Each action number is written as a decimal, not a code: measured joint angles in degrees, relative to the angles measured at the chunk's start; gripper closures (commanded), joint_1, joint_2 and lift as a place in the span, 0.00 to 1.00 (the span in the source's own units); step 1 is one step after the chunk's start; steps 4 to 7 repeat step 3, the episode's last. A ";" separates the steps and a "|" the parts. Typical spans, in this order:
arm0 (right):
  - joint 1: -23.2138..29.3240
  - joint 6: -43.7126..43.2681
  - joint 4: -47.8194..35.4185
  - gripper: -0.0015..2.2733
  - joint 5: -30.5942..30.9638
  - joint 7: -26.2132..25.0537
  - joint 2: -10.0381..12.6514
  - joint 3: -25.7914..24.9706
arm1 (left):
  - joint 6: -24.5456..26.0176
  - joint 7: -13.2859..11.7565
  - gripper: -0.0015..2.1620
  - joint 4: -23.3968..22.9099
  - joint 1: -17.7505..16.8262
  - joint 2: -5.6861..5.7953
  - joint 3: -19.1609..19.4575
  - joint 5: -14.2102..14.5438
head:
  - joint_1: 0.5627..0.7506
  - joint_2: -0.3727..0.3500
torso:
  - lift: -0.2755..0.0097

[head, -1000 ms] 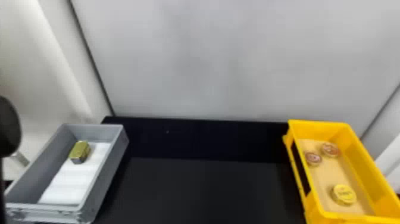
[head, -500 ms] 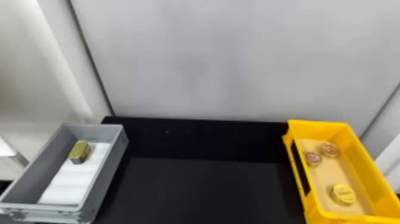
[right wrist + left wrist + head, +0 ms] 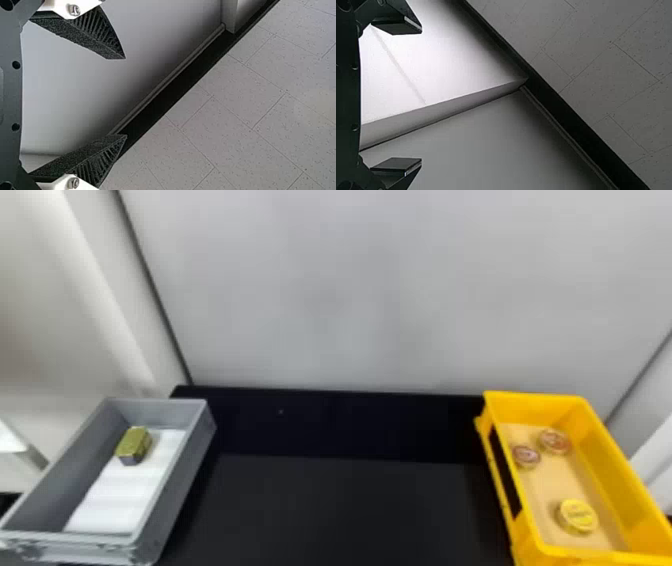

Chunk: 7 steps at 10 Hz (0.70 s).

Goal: Pick up the round yellow can and place it in the yellow rectangular box

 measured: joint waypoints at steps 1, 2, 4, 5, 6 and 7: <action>0.13 -0.10 -0.64 0.03 -0.05 -0.25 -0.01 -0.10 | -0.28 -0.12 0.05 -0.05 -0.07 -0.32 0.34 -0.38 | 0.53 0.59 | 0.93; 0.91 -0.84 -1.15 0.03 -0.06 -1.47 0.34 -0.47 | -0.43 -0.36 0.05 -0.07 -0.79 -0.17 0.63 -0.47 | 0.53 0.59 | 0.93; 2.02 -1.75 -1.15 0.03 0.04 -2.36 0.95 -0.74 | -0.29 -0.38 0.05 -0.02 -1.20 0.41 0.74 -0.51 | 0.53 0.59 | 0.93; 2.02 -1.75 -1.15 0.03 0.04 -2.36 0.95 -0.74 | -0.29 -0.38 0.05 -0.02 -1.20 0.41 0.74 -0.51 | 0.53 0.59 | 0.93; 2.02 -1.75 -1.15 0.03 0.04 -2.36 0.95 -0.74 | -0.29 -0.38 0.05 -0.02 -1.20 0.41 0.74 -0.51 | 0.53 0.59 | 0.93; 2.02 -1.75 -1.15 0.03 0.04 -2.36 0.95 -0.74 | -0.29 -0.38 0.05 -0.02 -1.20 0.41 0.74 -0.51 | 0.53 0.59 | 0.93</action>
